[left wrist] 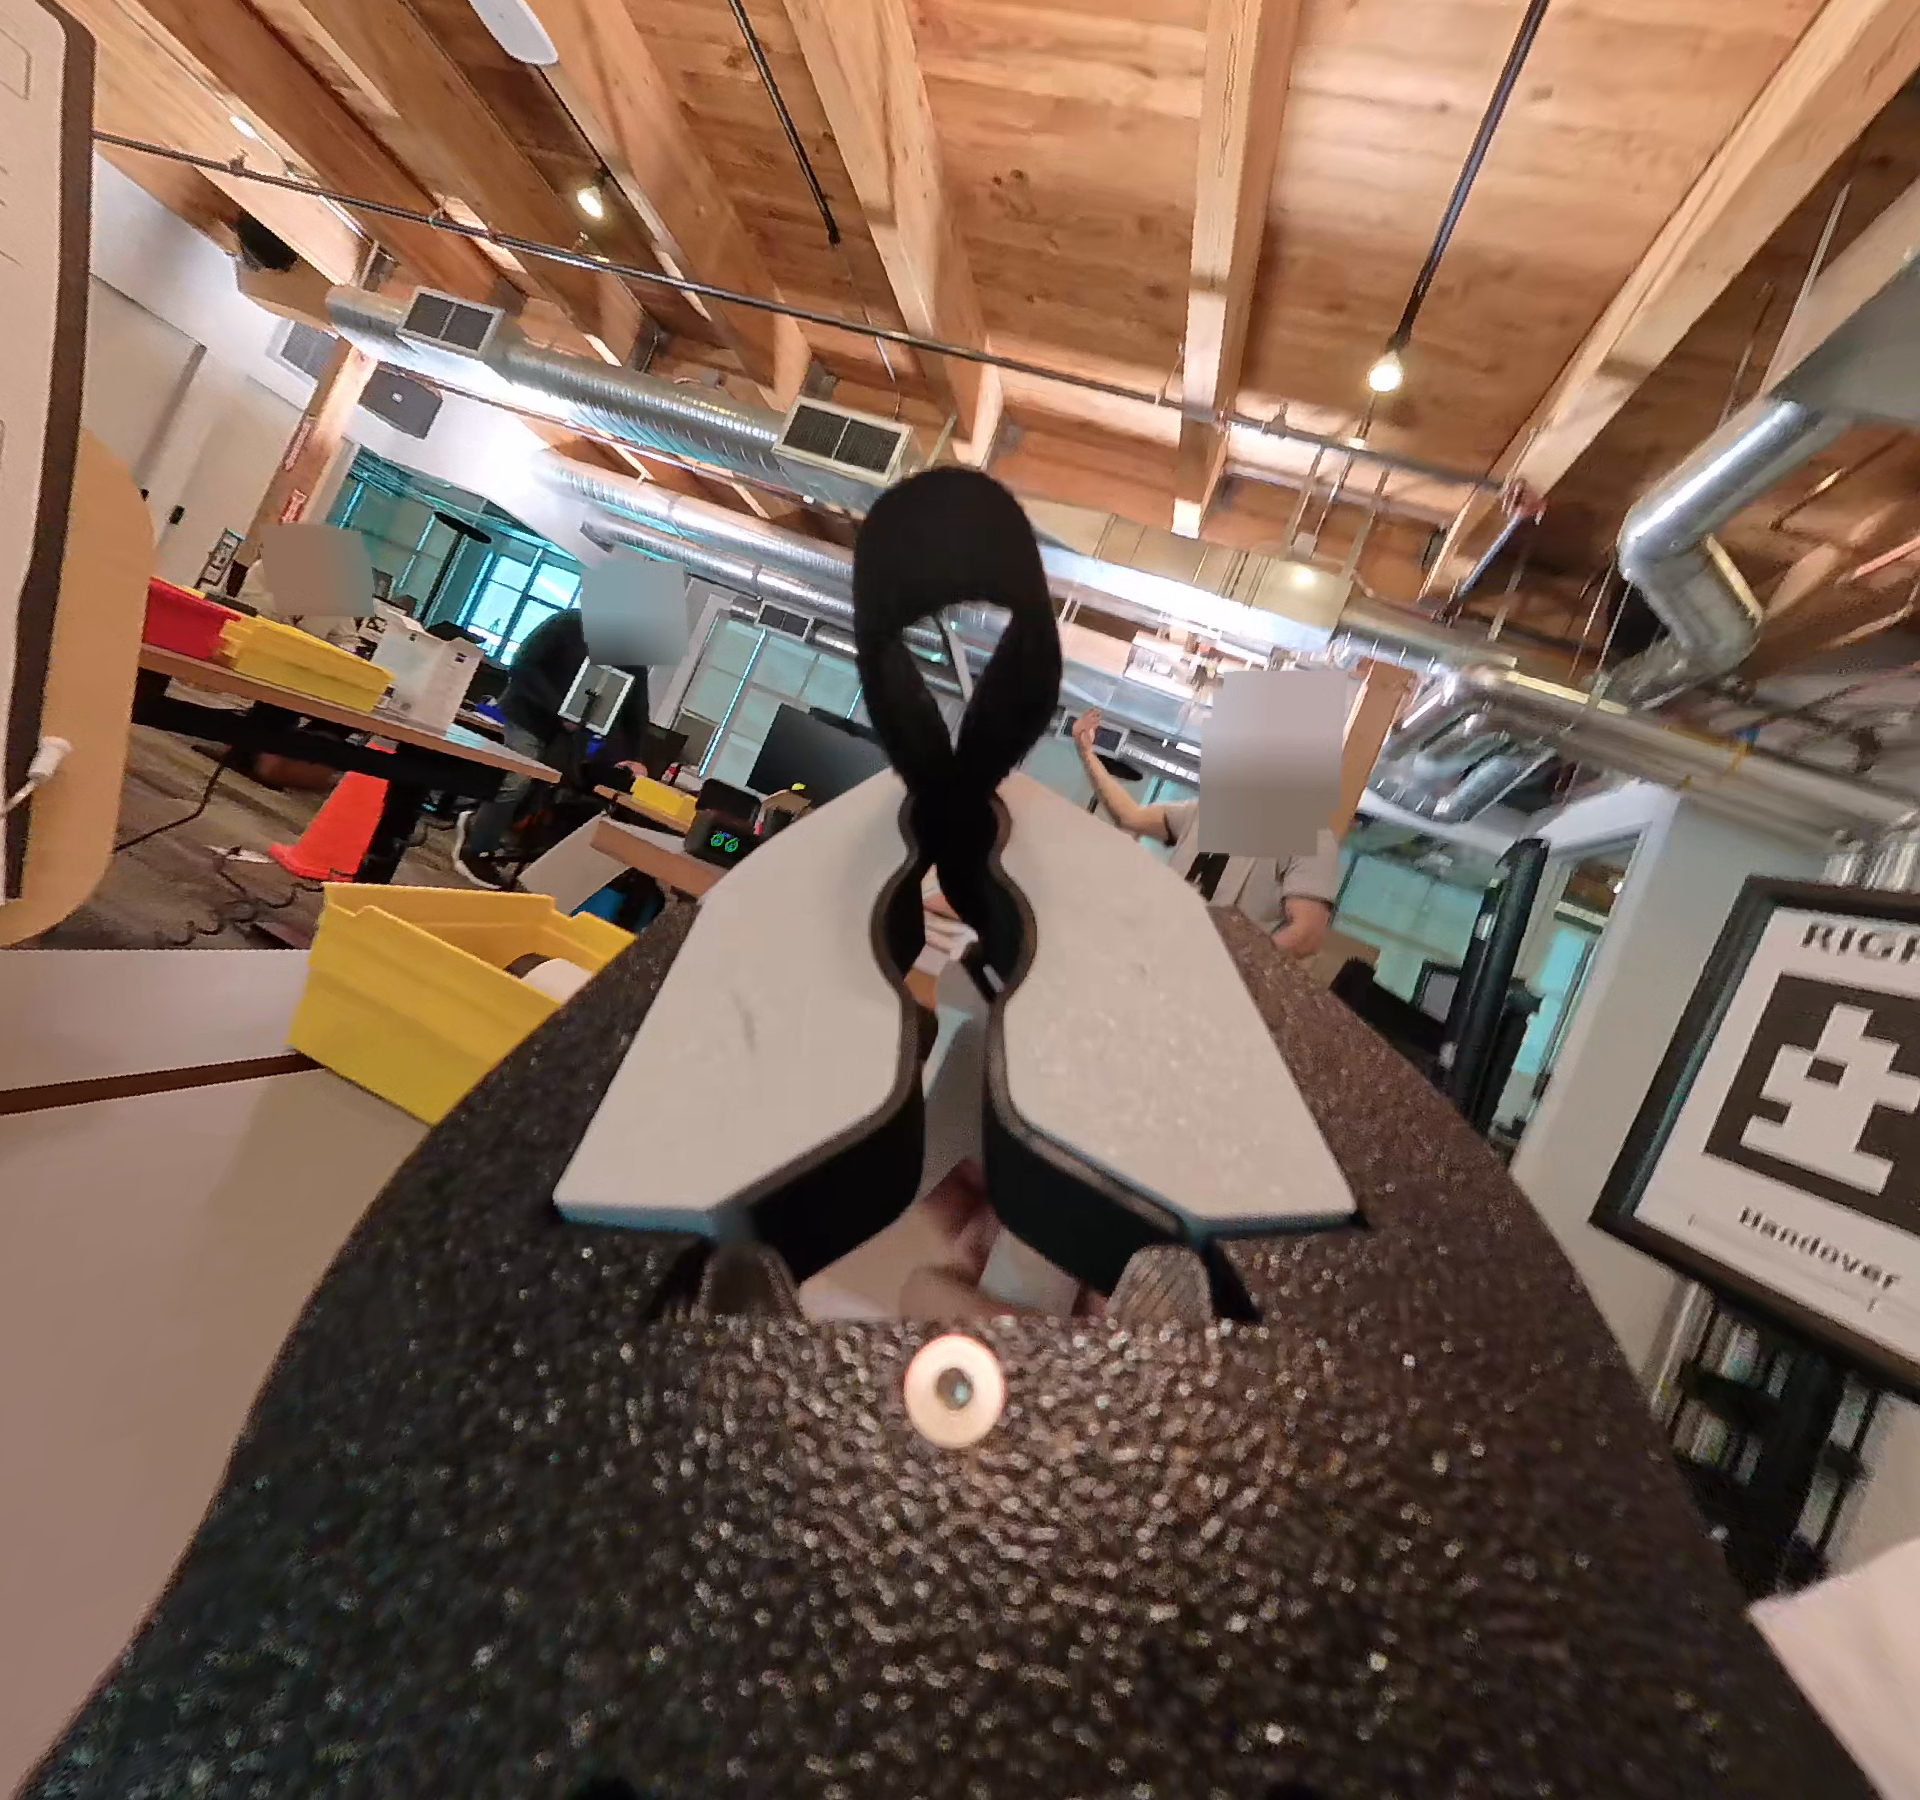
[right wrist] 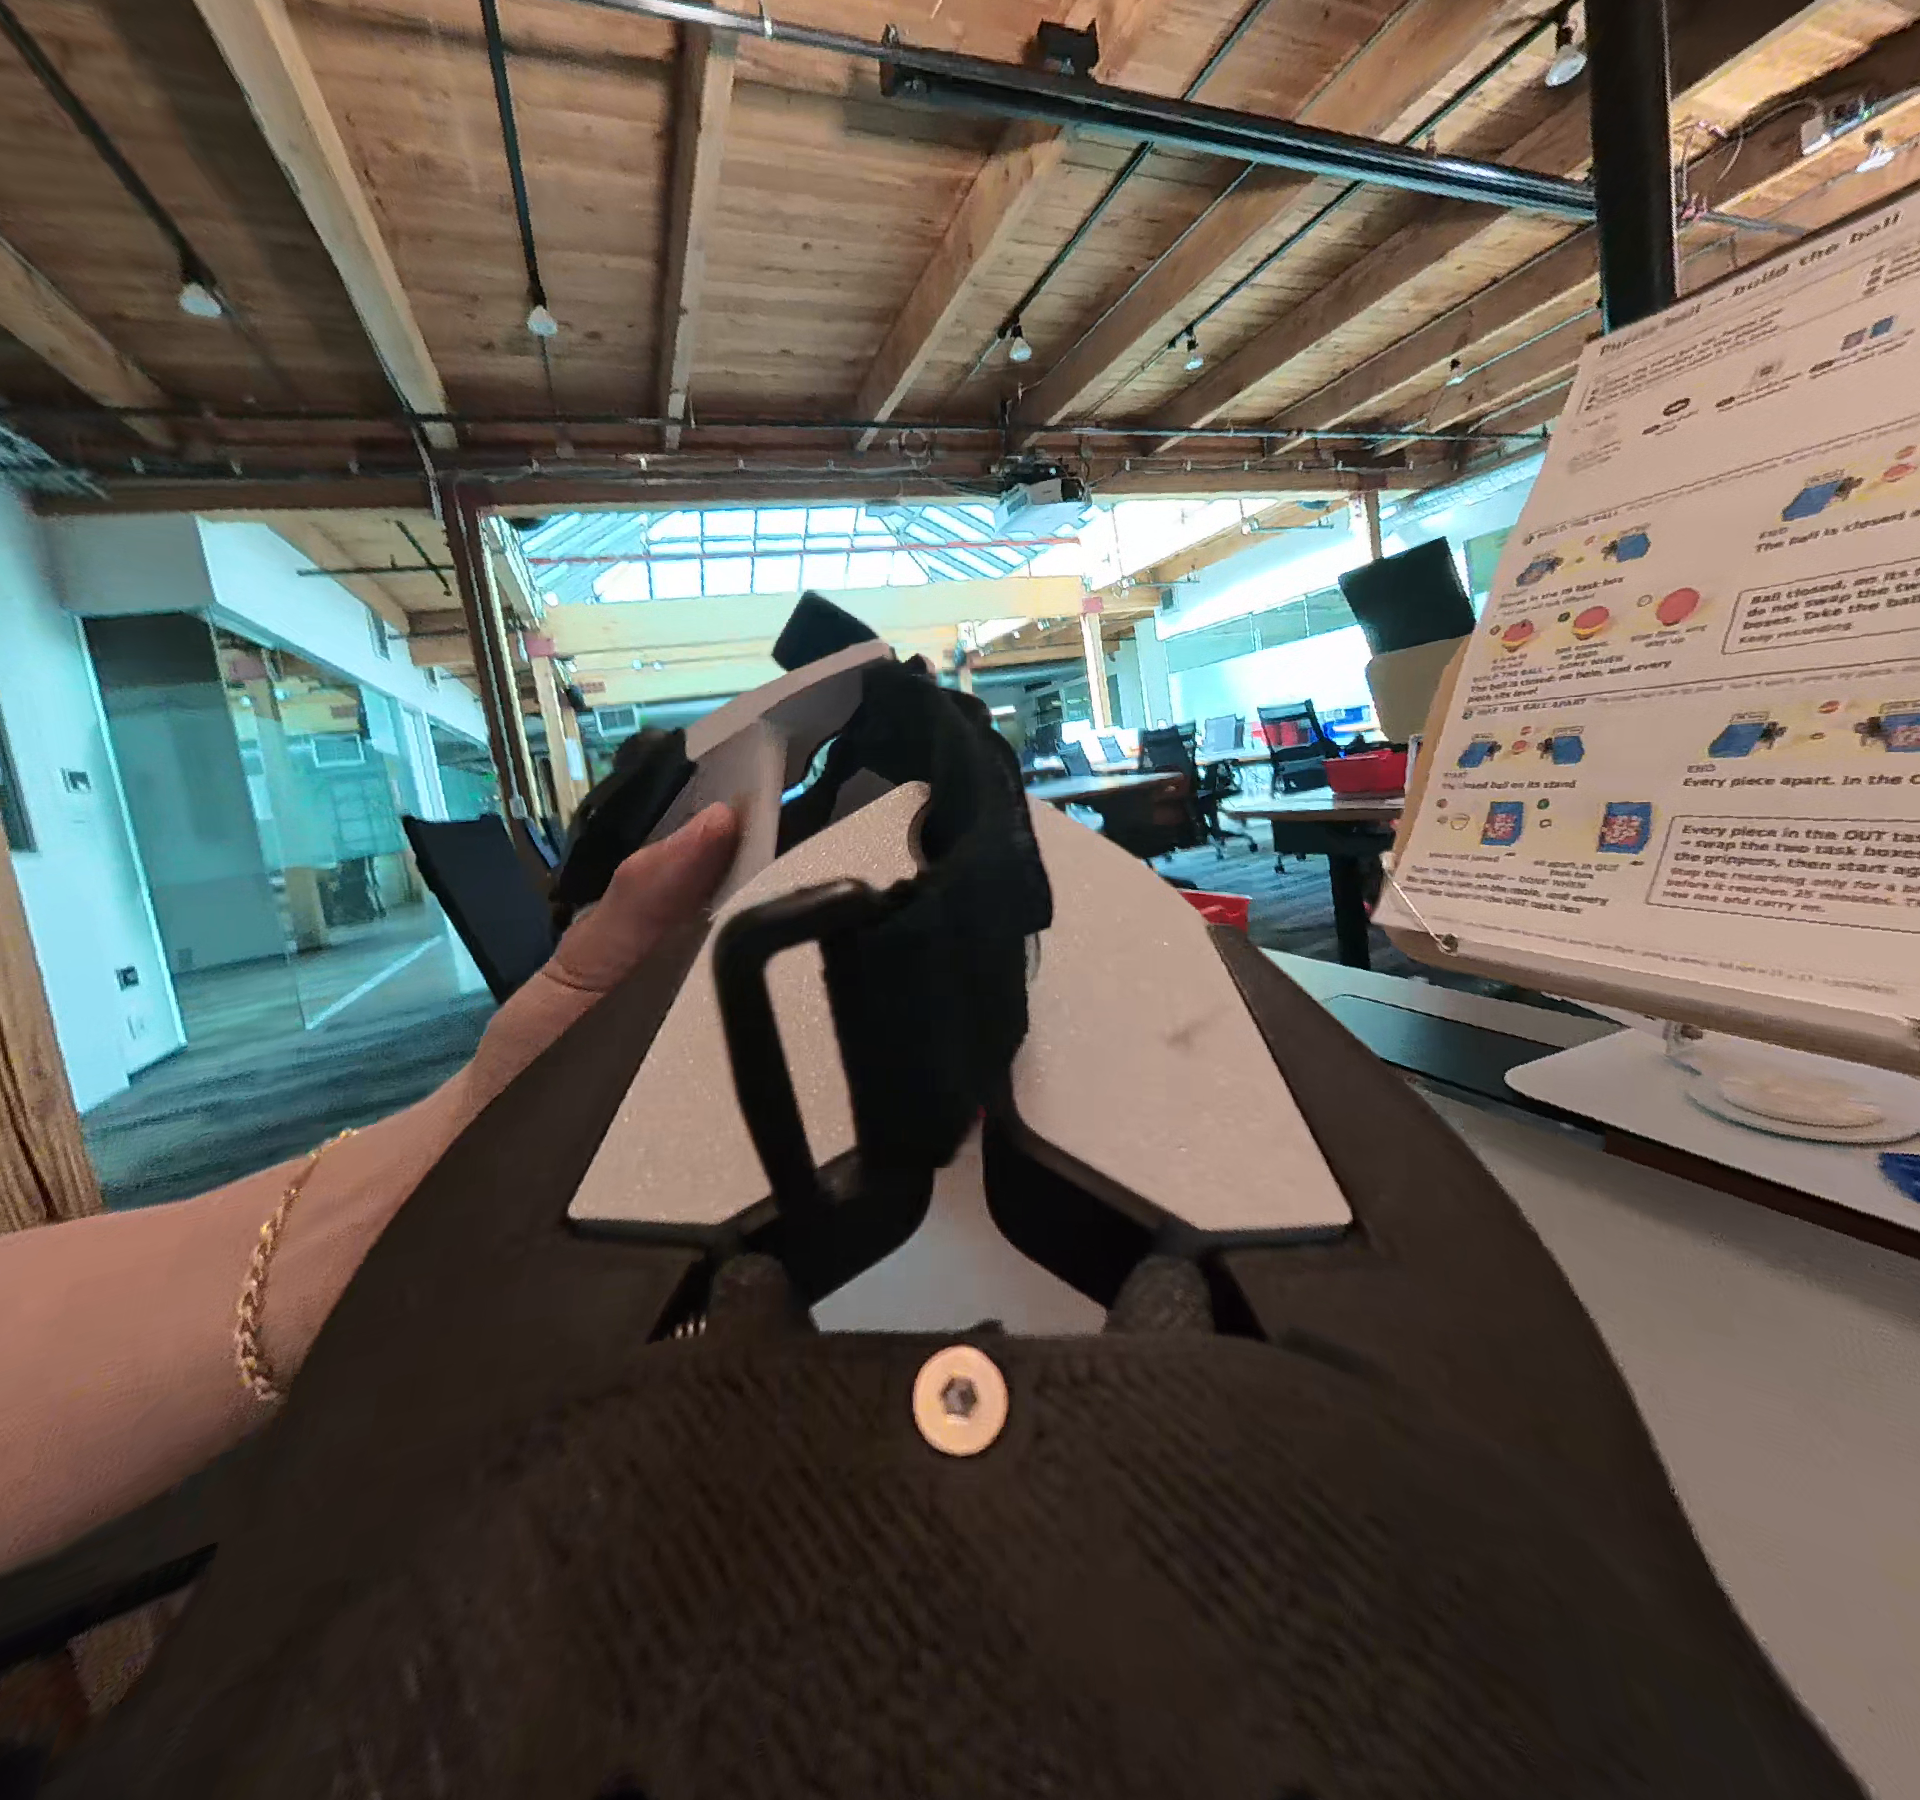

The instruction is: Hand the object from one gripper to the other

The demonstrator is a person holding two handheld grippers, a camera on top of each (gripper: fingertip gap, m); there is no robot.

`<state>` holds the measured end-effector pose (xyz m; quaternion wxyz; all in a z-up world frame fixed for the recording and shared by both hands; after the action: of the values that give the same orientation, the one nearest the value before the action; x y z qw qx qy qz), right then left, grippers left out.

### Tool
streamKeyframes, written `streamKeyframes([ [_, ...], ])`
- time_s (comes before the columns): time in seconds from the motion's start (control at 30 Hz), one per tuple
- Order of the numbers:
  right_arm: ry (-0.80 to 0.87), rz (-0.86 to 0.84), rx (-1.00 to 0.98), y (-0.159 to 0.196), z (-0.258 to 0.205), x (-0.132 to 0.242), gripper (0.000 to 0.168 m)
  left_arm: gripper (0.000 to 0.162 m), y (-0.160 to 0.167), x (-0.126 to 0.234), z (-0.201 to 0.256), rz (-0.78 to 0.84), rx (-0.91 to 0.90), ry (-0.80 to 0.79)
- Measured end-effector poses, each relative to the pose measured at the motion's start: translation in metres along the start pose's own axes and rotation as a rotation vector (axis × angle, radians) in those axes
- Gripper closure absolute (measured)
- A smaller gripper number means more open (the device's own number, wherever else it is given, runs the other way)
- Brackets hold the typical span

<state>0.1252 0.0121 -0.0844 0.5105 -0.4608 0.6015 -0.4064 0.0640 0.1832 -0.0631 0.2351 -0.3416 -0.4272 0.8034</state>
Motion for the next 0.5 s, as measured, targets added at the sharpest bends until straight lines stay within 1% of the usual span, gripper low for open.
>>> streamKeyframes([
  [0.03, 0.015, -0.025, 0.018, -0.003, 0.001, 0.001, 0.164, 0.154, 0.0, 0.002, -0.001, -0.02, -0.024, -0.005],
  [0.07, 0.036, -0.049, 0.039, -0.006, 0.002, 0.003, 0.164, 0.148, -0.001, 0.005, -0.001, -0.05, -0.05, -0.01],
  [0.1, 0.067, -0.072, 0.054, -0.009, 0.004, 0.006, 0.165, 0.134, -0.002, 0.008, -0.003, -0.091, -0.079, -0.029],
  [0.17, 0.138, -0.13, 0.066, -0.016, 0.01, 0.014, 0.164, 0.108, -0.007, 0.016, -0.007, -0.171, -0.162, -0.121],
  [0.2, 0.166, -0.173, 0.078, -0.019, 0.013, 0.017, 0.164, 0.101, -0.01, 0.02, -0.008, -0.212, -0.23, -0.177],
  [0.27, 0.21, -0.295, 0.123, -0.022, 0.018, 0.022, 0.163, 0.101, -0.017, 0.025, -0.003, -0.307, -0.406, -0.267],
  [0.33, 0.251, -0.402, 0.211, -0.022, 0.019, 0.023, 0.163, 0.106, -0.021, 0.022, 0.008, -0.428, -0.594, -0.308],
  [0.4, 0.237, -0.516, 0.287, -0.019, 0.016, 0.02, 0.163, 0.113, -0.02, 0.011, 0.021, -0.585, -0.745, -0.282],
  [0.5, 0.204, -0.63, 0.363, -0.012, 0.008, 0.012, 0.163, 0.125, -0.014, -0.009, 0.037, -0.798, -0.865, -0.166],
])
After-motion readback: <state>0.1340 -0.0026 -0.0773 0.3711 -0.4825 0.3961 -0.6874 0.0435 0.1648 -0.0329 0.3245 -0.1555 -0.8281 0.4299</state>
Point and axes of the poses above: each gripper's, where its closed fingertips meet, x back along the fingers, y out of its underside, z = x × y across the jaws, the point moved 10 cm from there along x, back along the fingers, and after that the axes turned 14 degrees about -z, right-handed, at the moved point
